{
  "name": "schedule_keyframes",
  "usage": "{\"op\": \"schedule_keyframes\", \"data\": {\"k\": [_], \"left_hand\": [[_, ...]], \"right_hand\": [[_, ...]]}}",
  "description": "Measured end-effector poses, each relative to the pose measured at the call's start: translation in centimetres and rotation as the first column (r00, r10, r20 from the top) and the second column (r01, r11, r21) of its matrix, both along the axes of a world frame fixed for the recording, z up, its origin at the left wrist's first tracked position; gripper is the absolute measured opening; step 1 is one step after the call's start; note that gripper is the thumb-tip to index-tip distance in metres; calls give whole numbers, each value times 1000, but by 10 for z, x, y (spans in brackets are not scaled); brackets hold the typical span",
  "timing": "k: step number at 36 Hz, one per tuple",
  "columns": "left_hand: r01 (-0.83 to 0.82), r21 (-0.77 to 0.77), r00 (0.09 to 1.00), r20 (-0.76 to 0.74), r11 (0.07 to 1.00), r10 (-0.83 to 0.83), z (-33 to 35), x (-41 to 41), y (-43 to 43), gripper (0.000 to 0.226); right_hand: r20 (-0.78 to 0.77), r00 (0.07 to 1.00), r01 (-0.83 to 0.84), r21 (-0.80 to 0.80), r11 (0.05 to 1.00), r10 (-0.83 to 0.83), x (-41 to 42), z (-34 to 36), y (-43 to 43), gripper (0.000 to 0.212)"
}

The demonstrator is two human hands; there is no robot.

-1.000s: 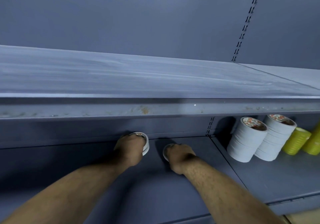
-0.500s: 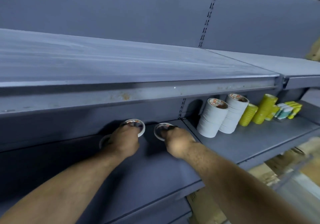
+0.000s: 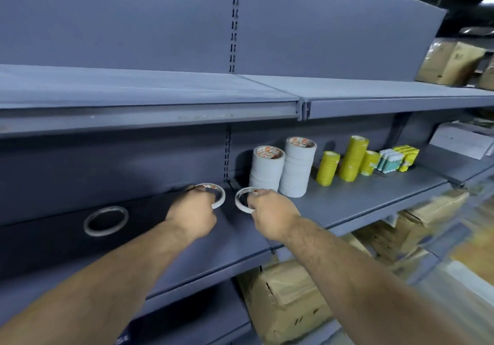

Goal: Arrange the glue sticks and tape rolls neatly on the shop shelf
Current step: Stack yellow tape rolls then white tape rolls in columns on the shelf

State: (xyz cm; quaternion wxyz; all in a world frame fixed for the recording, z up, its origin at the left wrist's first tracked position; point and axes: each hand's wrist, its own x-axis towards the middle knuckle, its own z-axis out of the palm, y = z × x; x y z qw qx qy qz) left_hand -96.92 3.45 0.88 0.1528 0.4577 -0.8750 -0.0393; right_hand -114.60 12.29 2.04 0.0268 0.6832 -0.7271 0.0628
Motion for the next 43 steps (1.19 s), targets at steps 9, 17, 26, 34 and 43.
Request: {"op": "schedule_keyframes", "data": {"k": [9,17,26,34,43], "left_hand": [[-33,-52,992,-124,998,26,8,-72,49,22],[-29,-163,974,-225,986,-8,34,-121,43,31],[-20,-133,952,-306,991,-22,64,-167,5,26],[-115,-55,952,-291,992,94,74,-194,-11,33],[-145,-110,958,-266,983,111,79,-207,-23,17]], "right_hand": [[41,995,-86,-51,995,88,-77,10,44,29],[-16,997,-75,-181,981,74,-119,34,45,24],[-6,996,79,-321,944,-85,-163,76,16,27],[28,987,162,-303,939,-161,-201,87,-16,28],[98,992,93,-163,982,-77,-227,95,-63,19]]}}
